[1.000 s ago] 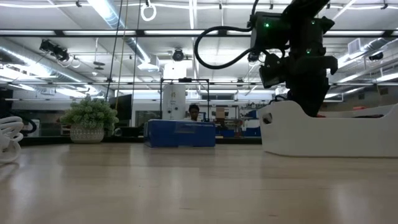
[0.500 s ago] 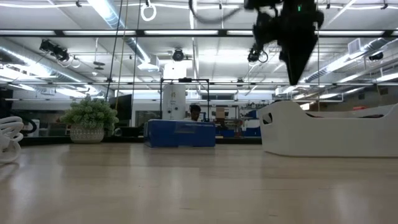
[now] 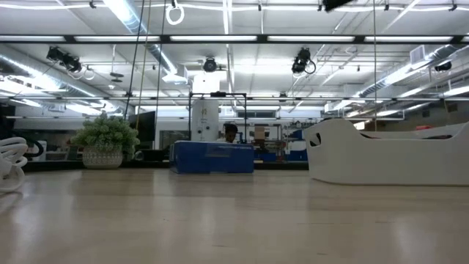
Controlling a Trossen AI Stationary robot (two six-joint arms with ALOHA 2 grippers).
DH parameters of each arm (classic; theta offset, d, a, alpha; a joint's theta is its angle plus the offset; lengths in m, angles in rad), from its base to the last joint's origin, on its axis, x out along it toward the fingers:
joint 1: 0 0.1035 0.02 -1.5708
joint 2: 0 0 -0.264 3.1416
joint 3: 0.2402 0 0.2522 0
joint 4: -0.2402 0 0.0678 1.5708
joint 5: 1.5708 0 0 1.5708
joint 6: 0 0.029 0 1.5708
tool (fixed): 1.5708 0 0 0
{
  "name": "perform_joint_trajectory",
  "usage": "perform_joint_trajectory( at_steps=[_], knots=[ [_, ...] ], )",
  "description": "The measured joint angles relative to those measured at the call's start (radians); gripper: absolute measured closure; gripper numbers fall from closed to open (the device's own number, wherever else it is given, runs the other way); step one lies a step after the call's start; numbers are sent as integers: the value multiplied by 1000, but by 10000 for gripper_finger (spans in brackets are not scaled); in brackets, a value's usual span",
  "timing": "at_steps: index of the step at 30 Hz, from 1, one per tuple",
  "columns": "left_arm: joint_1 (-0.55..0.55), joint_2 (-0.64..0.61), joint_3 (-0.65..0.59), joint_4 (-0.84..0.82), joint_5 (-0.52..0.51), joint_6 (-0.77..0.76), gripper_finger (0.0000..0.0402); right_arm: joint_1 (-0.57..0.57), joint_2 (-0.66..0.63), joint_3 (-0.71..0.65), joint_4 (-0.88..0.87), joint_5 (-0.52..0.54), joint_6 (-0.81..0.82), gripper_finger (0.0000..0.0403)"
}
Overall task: Pick and place USB-C Cables
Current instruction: Put the white USB cable into the white bin
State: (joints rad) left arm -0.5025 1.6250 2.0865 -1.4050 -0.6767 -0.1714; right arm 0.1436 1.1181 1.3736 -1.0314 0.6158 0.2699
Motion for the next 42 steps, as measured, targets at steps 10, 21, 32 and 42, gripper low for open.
perform_joint_trajectory(
  at_steps=[10, 21, 32, 42],
  knots=[
    [36, 113, 0, -8, 257, -170, 276, 104, -228, -359, 738, -53, -358, 229],
    [-75, 299, 0, -119, 376, -820, 276, 188, -294, -500, 869, -41, -492, 229],
    [-166, 467, 0, -163, 340, -1354, 260, 304, -422, -494, 828, -105, -501, 229],
    [-215, 551, 0, -167, 386, -1633, 159, 330, -420, -494, 816, -156, -509, 229]
  ],
)
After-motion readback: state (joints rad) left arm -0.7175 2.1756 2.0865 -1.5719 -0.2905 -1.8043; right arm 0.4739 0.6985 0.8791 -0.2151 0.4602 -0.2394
